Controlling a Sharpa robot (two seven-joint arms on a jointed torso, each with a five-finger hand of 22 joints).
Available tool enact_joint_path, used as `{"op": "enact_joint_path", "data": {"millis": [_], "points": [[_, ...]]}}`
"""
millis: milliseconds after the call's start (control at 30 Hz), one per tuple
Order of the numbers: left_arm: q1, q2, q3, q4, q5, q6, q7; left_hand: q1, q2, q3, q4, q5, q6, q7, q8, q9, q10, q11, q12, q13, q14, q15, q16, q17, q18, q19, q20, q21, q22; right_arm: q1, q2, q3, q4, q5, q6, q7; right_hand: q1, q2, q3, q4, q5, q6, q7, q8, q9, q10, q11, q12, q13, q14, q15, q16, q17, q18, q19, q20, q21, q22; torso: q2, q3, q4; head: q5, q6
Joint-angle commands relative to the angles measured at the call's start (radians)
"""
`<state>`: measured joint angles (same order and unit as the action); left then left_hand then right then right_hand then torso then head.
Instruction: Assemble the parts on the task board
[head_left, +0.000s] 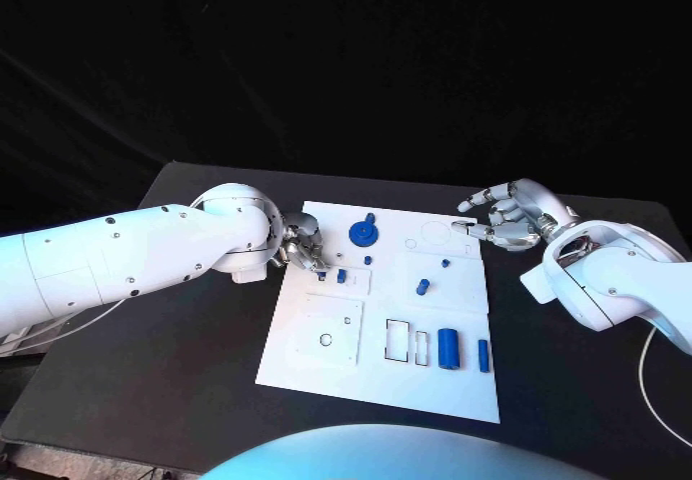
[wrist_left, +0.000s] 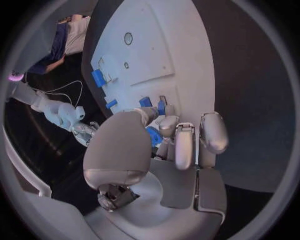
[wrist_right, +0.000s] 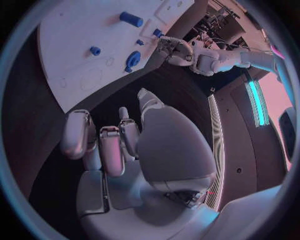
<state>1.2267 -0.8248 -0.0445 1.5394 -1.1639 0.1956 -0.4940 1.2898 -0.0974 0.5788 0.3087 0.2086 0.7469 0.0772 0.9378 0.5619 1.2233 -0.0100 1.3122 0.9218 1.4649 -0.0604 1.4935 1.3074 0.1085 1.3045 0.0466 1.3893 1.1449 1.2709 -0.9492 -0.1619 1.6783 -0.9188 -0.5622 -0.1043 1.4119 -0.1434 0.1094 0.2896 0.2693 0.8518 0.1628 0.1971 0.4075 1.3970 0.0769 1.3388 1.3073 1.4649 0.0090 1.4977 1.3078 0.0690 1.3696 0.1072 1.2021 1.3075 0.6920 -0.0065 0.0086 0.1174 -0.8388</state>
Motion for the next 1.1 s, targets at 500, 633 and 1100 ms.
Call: {"op": "enact_joint_path", "data": {"millis": [500,633,1100], "points": [[0.0,0.0,0.0,0.004,-0.035,0.062,-0.001,-0.002,-0.014,0.099,-0.09,0.004,0.011,-0.017,0.007,0.049,0.007,0.0,0.006,0.003,0.062,-0.006,0.004,0.091,-0.02,0.007,0.001,0.004,0.001,-0.001,0.0,0.0,0.001,-0.015,0.005,-0.003,-0.012,0.001,0.007,0.0,-0.002,-0.003,-0.001,0.006,-0.002,-0.007,-0.001,-0.004,0.029,0.054,-0.007,-0.004,0.031,0.02,-0.006,0.0,-0.002,0.009,0.0,0.0003,0.0,0.004,-0.002],[-0.001,0.002,-0.001,0.004,-0.033,0.063,-0.001,-0.002,-0.014,0.099,-0.09,0.004,0.011,-0.017,0.007,0.049,0.007,0.0,0.006,0.003,0.062,-0.006,0.004,0.091,-0.02,0.007,0.001,0.004,0.001,-0.001,0.0,0.0,0.001,-0.015,0.004,-0.004,-0.012,0.001,0.007,0.0,-0.002,-0.003,-0.001,0.006,-0.002,-0.007,-0.001,-0.004,0.029,0.054,-0.007,-0.004,0.031,0.02,-0.006,0.0,-0.002,0.009,0.0,0.0,0.0003,0.004,-0.001],[-0.005,0.007,-0.002,0.005,-0.029,0.064,0.0,-0.002,-0.014,0.099,-0.09,0.004,0.011,-0.017,0.007,0.049,0.007,0.0,0.006,0.003,0.062,-0.006,0.004,0.091,-0.02,0.007,0.001,0.004,0.001,-0.002,-0.001,0.0,0.002,-0.017,0.001,-0.007,-0.012,0.001,0.007,0.0,-0.002,-0.003,-0.001,0.006,-0.002,-0.007,-0.001,-0.004,0.029,0.054,-0.007,-0.004,0.031,0.02,-0.006,0.0,-0.002,0.009,0.0,0.0002,-0.0004,0.003,-0.002]]}}
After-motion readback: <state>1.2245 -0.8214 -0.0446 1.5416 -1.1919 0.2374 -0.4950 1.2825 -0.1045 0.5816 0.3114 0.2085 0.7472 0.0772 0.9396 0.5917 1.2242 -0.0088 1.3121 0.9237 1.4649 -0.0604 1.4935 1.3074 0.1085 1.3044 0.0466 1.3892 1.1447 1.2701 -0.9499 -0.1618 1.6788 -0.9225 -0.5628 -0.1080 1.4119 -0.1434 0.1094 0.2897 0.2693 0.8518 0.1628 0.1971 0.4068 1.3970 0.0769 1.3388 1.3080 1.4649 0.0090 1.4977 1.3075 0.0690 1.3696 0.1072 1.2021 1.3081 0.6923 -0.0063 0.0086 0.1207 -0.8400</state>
